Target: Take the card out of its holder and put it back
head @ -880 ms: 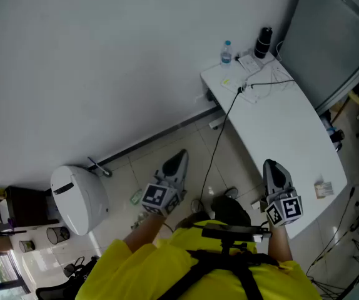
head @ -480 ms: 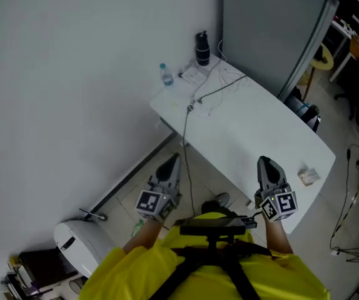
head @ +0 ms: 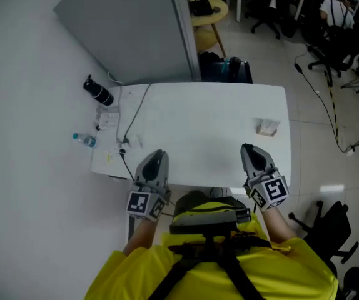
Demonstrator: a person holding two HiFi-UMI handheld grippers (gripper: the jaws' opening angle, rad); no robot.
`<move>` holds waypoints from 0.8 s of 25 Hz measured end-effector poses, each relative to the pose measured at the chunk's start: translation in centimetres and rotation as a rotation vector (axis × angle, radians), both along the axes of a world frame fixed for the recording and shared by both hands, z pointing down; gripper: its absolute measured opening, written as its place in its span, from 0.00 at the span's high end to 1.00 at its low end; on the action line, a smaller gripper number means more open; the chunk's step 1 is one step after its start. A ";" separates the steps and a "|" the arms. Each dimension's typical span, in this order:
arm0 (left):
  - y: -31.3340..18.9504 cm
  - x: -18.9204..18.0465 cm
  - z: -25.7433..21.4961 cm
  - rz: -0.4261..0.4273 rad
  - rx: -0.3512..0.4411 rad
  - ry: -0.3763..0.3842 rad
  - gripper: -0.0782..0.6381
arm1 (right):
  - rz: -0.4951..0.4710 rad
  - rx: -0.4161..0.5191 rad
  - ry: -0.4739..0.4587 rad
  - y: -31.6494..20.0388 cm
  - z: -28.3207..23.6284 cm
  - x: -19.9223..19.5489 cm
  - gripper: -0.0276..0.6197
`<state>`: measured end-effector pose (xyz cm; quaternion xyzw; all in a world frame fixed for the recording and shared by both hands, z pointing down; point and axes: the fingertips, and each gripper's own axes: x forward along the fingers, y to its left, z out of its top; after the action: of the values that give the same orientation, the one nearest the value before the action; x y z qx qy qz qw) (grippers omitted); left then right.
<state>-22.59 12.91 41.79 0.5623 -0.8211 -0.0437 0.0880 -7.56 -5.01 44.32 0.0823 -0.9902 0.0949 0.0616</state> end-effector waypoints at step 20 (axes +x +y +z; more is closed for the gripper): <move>-31.3 14.0 12.4 1.020 -0.115 -0.077 0.68 | 0.774 -0.133 0.103 -10.9 4.8 17.1 0.95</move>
<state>-8.54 -18.35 54.21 0.8867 -0.4462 0.0704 0.0986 9.53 -15.92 49.13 0.4500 -0.8732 0.1709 0.0760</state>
